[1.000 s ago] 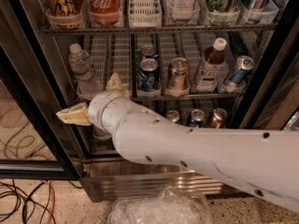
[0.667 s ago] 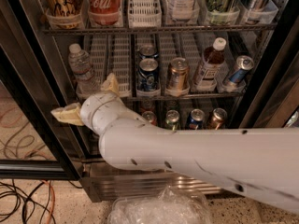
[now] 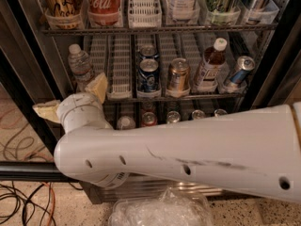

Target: Pick water bottle from middle shelf of fridge

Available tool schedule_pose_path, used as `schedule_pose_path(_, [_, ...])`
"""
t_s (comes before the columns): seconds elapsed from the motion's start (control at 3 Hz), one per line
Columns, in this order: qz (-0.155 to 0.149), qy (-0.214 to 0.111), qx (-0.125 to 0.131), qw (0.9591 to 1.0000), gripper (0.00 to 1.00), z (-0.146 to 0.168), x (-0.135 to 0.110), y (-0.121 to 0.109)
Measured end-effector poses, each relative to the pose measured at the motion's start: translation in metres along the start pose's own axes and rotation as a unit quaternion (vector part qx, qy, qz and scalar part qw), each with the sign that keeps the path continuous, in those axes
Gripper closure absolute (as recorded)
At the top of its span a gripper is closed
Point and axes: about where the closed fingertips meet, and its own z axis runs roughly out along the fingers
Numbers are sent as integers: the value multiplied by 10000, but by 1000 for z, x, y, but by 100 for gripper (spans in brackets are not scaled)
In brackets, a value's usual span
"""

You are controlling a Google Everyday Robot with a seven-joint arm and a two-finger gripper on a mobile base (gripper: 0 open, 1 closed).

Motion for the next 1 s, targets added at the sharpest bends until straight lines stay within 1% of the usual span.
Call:
schedule_pose_path(0.33, [32,-118,408,9991,0,-3,-7,-20])
schedule_pose_path(0.67, [33,-118,408,9991,0,-4,-7,-20])
schedule_pose_path(1.0, [113,-232,500,9984,9,-3,-3,-18])
